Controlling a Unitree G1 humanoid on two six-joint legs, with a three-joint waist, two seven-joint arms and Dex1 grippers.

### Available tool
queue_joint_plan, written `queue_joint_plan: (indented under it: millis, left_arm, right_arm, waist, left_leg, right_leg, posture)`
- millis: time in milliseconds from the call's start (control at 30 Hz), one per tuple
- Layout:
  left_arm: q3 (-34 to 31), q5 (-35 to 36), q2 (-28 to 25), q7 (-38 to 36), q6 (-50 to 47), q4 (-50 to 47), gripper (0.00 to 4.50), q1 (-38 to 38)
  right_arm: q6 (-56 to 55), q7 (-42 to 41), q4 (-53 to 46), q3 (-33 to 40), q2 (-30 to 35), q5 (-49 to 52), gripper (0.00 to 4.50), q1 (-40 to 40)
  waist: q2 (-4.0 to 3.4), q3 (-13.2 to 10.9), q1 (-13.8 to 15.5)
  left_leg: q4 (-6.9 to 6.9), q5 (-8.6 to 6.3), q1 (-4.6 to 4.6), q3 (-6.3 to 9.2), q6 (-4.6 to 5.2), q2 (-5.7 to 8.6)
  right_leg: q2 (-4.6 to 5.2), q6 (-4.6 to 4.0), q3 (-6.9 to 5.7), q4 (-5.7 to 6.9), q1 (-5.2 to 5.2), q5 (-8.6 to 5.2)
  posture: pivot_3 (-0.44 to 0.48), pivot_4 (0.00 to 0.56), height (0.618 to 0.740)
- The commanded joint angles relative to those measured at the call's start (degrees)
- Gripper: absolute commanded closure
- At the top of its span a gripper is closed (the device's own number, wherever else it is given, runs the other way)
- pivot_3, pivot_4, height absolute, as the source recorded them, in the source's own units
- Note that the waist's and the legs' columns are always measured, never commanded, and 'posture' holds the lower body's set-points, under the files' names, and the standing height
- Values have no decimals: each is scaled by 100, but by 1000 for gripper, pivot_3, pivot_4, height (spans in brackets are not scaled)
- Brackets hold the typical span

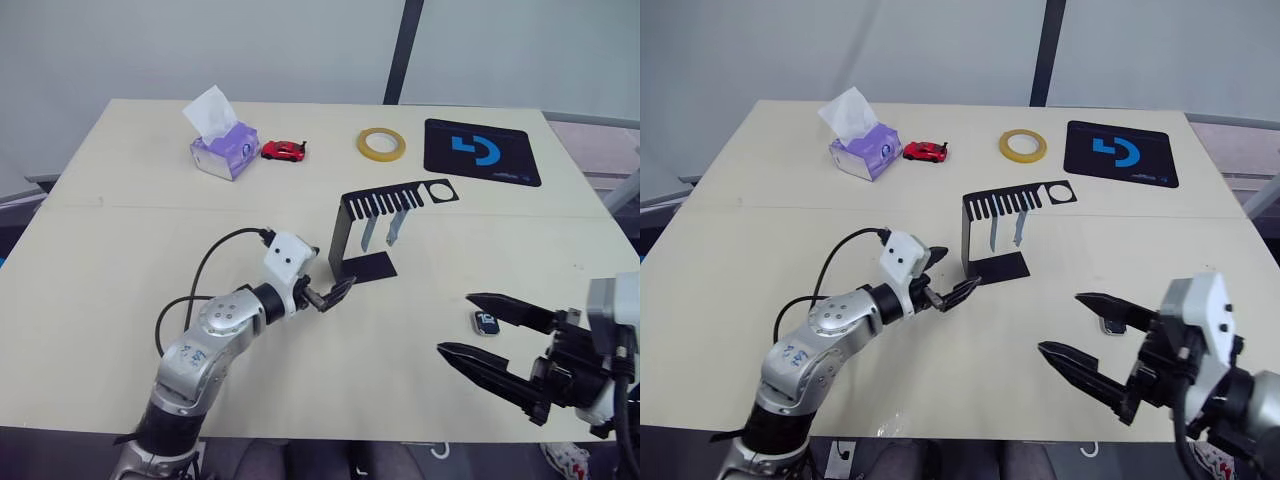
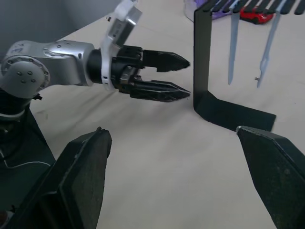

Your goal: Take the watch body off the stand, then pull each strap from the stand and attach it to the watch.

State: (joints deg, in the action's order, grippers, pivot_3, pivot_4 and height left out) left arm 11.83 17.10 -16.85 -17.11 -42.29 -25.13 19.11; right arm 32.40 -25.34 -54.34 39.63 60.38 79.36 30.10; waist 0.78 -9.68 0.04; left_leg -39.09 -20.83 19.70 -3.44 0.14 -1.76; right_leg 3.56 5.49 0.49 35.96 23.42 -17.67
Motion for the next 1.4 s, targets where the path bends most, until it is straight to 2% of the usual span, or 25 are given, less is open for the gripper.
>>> queue_joint_plan:
  millis: [33, 300, 600, 733, 1167, 1267, 1400]
  left_arm:
    - [157, -364, 121, 33, 538, 210, 0, 213]
    - [160, -1156, 344, 481, 1084, 641, 0, 421]
    - [67, -1386, 538, 489, 1380, 977, 0, 561]
    - [83, -1455, 599, 462, 1410, 1033, 1208, 622]
    - [150, -1646, 772, 368, 1639, 1308, 1208, 766]
    - [133, -1521, 923, 312, 1643, 1381, 1965, 769]
    - [81, -1546, 1042, 414, 1625, 1446, 3432, 831]
  right_arm:
    - [-252, 425, -566, -555, 169, 146, 21, -558]
    - [-197, 1151, -541, -1524, 70, -263, 21, -1490]
    - [-94, 1332, -361, -2149, -89, -851, 21, -2038]
    - [-76, 1289, -326, -2208, -146, -988, 0, -2075]
    - [50, 1265, -233, -2226, -232, -1081, 0, -2255]
    - [72, 1286, -222, -2248, -242, -1094, 0, -2304]
    - [97, 1349, -250, -2314, -279, -1139, 0, -2347]
  waist:
    - [1, 0, 4]
    - [2, 0, 47]
    - [2, 0, 83]
    - [2, 0, 122]
    - [2, 0, 131]
    - [2, 0, 129]
    - [2, 0, 132]
  left_leg:
    - [0, 4, 2, 2, 3, 2]
    - [-2, 5, 16, 5, 5, 1]
    - [-4, 6, 19, 5, 3, 0]
    - [-4, 6, 24, 6, 3, 0]
    - [-8, 6, 40, 13, 4, 0]
    - [-8, 6, 41, 14, 5, 0]
    - [-8, 7, 43, 15, 5, 0]
  right_leg:
    - [-1, 0, -1, 1, 2, 0]
    - [13, 3, -4, -3, 10, 2]
    - [16, 3, -7, -4, 12, 2]
    - [18, 3, -9, -4, 15, 2]
    - [19, 5, -15, -2, 22, 3]
    - [18, 5, -16, -2, 22, 3]
    - [18, 5, -18, -2, 22, 3]
  posture:
    - [0, 150, 738]
    - [0, 150, 738]
    - [0, 150, 738]
    - [0, 150, 738]
    - [0, 150, 738]
    - [0, 150, 738]
    - [0, 150, 738]
